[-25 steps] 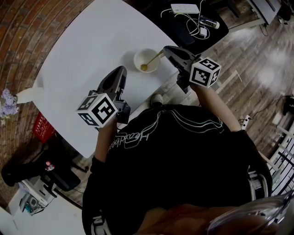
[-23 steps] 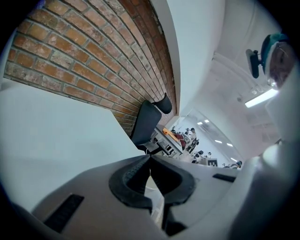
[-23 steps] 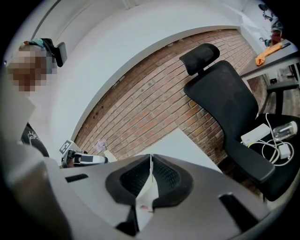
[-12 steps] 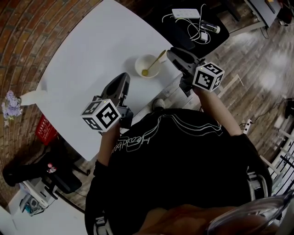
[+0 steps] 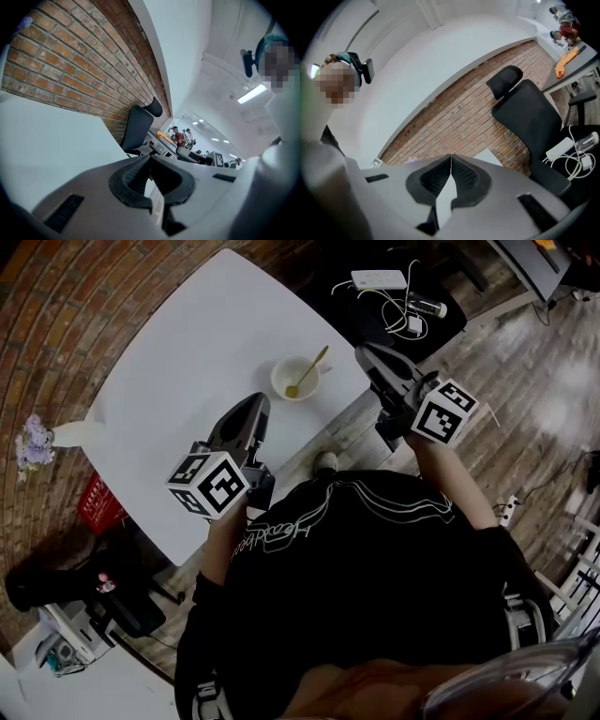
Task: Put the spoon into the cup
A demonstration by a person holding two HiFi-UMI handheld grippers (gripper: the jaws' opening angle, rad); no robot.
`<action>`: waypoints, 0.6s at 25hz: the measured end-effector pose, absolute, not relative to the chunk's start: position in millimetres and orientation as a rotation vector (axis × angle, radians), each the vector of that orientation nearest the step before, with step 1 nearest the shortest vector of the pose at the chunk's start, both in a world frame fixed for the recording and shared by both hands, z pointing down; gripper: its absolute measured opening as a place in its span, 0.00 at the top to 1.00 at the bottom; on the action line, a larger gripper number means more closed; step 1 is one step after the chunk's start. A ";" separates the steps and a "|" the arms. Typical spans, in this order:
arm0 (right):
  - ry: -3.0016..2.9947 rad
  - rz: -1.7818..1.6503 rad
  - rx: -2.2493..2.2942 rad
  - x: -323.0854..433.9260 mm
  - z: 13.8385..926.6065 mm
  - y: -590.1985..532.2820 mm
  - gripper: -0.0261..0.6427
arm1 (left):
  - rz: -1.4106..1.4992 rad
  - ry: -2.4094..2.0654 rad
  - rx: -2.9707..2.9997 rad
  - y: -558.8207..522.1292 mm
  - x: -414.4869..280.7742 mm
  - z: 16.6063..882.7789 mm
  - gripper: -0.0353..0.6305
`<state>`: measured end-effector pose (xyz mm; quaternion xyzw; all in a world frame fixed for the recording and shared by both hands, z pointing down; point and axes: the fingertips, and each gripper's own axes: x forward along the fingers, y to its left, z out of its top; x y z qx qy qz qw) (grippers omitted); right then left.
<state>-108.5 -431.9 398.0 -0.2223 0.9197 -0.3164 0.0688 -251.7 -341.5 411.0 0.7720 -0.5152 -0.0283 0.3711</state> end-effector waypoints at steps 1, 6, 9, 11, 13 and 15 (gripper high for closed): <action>2.788 -0.935 -0.622 -108.6 389.6 -423.1 0.96 | -0.077 -1.326 1.991 -338.5 -247.2 404.5 0.94; 2.924 -0.799 -0.401 -109.5 352.7 -382.7 0.97 | -0.081 -1.341 2.072 -327.2 -221.3 368.8 0.94; 2.990 -0.682 -0.312 -105.4 337.0 -361.4 0.97 | -0.052 -1.352 2.136 -317.9 -203.2 352.4 0.94; 3.023 -0.622 -0.270 -101.2 329.3 -350.4 0.97 | -0.031 -1.371 2.175 -311.8 -192.7 343.6 0.94; 3.042 -0.582 -0.230 -97.0 321.4 -340.8 0.97 | -0.023 -1.387 2.202 -305.9 -183.7 335.0 0.94; 3.060 -0.543 -0.198 -91.7 314.1 -330.5 0.97 | -0.029 -1.392 2.220 -299.5 -173.4 326.5 0.94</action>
